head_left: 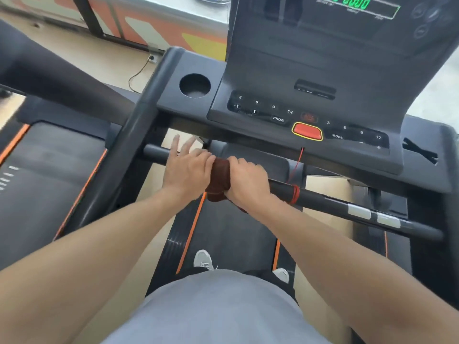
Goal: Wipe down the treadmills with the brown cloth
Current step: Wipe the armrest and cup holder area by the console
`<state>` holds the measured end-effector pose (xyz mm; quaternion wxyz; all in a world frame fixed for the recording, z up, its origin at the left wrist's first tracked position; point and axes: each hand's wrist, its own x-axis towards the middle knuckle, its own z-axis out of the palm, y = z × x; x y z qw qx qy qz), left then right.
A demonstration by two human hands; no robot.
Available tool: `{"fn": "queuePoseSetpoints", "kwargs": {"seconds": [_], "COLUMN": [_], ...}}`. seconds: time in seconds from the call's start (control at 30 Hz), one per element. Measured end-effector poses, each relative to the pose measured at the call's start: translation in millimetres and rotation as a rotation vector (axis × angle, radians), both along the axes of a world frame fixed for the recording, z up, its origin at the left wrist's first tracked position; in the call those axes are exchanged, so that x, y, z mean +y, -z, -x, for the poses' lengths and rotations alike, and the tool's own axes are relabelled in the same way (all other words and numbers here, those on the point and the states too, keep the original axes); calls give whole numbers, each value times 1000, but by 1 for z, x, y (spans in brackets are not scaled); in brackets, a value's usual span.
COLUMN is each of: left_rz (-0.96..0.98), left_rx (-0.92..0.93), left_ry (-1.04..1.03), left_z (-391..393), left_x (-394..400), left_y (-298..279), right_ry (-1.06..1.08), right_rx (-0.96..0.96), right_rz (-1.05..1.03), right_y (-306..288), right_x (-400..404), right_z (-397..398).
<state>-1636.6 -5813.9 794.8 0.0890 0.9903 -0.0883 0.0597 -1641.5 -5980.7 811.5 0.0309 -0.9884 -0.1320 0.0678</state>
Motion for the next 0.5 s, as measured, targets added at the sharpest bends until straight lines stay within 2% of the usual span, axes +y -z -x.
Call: {"fn": "queuePoseSetpoints", "kwargs": {"seconds": [0.1, 0.2, 0.3, 0.37, 0.5], "left_rz": [41, 73, 136, 216, 177], "left_rx": [-92, -93, -75, -51, 73], "left_ry": [-112, -179, -209, -289, -347], "left_z": [10, 19, 16, 13, 5], "left_x": [47, 79, 84, 75, 50], "left_y": [1, -4, -8, -12, -16], "right_ry": [-58, -79, -96, -86, -24], "right_rx": [4, 20, -62, -46, 25], "right_rz": [-42, -209, -336, -464, -647], "right_y": [0, 1, 4, 1, -10], "right_x": [58, 95, 94, 83, 58], "right_z": [-11, -18, -11, -4, 12]}}
